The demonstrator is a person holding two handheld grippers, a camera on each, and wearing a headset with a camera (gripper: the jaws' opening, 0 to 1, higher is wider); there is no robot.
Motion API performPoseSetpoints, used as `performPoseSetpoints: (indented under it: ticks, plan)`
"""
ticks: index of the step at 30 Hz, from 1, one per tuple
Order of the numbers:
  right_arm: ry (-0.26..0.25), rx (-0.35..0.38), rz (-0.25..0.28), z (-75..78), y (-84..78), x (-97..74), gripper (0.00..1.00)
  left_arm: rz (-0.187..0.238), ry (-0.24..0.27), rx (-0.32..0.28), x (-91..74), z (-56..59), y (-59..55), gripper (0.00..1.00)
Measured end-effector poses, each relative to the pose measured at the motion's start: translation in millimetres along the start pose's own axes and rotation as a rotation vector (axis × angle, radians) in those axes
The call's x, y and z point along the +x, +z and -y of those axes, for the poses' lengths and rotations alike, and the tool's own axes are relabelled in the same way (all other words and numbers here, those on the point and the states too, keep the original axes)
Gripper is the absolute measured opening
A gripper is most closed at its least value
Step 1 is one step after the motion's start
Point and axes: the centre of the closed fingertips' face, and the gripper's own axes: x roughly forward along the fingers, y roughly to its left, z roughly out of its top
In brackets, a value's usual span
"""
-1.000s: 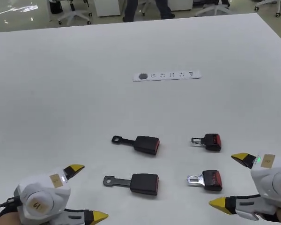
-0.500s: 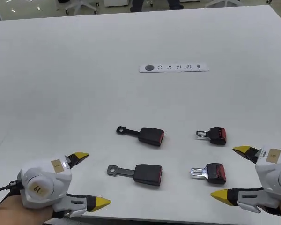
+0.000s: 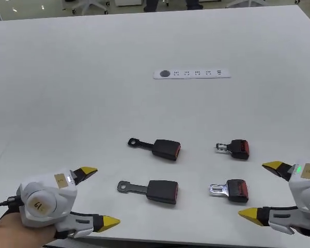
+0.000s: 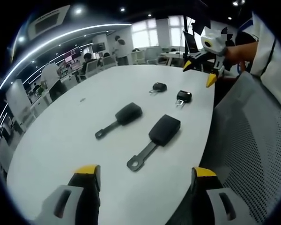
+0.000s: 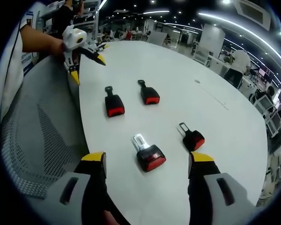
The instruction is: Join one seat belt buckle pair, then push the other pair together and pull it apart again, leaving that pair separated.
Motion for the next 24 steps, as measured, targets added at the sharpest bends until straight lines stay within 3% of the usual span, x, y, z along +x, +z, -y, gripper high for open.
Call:
performPoseSetpoints:
  ticks: [8,16,20,21,24]
  plan:
    - [0.023,-0.017,-0.006,-0.3,-4.9,0.9,0.64,-0.011,-0.027,0.006,0.4,4.1,-0.6,0.75]
    - [0.049,-0.066,-0.022,-1.3,-7.0,6.5,0.57,-0.054,-0.079,0.044,5.0,9.3,-5.8,0.66]
    - [0.070,-0.095,-0.041,-1.3,-11.8,12.9,0.53,-0.071,-0.103,0.083,11.7,7.8,-2.8,0.62]
    - [0.073,-0.101,-0.048,-0.2,-13.7,15.0,0.53,-0.089,-0.105,0.117,15.9,7.4,-0.8,0.62]
    - [0.092,-0.111,-0.066,0.3,-18.5,20.0,0.52,-0.100,-0.127,0.163,25.2,13.2,6.1,0.59]
